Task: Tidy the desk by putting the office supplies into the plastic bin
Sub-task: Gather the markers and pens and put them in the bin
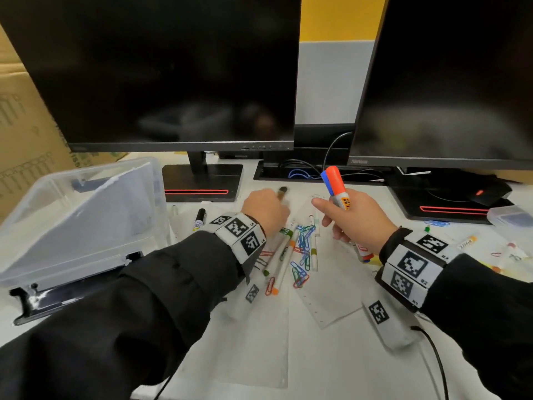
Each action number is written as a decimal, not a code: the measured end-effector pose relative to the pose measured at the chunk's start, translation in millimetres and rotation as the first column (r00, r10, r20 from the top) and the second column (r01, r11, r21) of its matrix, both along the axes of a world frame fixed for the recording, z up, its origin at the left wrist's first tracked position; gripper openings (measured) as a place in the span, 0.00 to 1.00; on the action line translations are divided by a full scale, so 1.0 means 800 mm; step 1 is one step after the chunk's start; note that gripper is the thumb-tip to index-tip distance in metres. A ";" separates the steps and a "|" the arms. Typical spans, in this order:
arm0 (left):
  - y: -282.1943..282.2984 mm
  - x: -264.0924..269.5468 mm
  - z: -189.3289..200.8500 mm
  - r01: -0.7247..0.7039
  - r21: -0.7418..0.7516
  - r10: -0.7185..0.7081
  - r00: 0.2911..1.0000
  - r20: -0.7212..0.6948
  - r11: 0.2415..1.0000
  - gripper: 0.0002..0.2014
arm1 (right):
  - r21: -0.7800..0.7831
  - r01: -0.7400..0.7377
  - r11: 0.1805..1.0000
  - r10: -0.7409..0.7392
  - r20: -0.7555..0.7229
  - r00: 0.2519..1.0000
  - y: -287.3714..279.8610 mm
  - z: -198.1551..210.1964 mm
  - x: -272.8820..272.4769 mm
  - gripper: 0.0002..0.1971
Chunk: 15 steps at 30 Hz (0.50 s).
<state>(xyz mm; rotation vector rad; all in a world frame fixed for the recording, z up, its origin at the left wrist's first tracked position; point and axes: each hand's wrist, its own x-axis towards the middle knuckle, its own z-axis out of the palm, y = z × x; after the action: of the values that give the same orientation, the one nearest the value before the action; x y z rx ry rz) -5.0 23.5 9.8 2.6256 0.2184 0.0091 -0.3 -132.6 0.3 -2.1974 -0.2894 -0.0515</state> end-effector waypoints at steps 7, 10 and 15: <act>-0.057 -0.057 0.016 0.228 -0.326 -0.207 0.974 0.097 0.917 0.16 | 0.378 0.153 0.913 -0.109 -0.133 0.985 0.008 0.002 0.008 0.12; -0.047 -0.050 0.013 0.273 -0.219 -0.274 0.961 0.023 0.937 0.19 | 0.408 0.225 0.885 -0.197 -0.110 0.974 0.003 0.004 0.013 0.11; 0.032 -0.004 0.007 -0.060 0.254 0.082 0.994 -0.076 0.965 0.14 | 0.468 0.208 0.859 -0.120 -0.209 0.970 -0.009 0.004 0.015 0.06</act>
<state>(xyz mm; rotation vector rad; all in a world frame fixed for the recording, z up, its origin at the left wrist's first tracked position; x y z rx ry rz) -8.3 48.9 15.6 2.8722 0.3626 -0.0548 11.9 -140.1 3.1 -1.7012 0.0169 -0.0238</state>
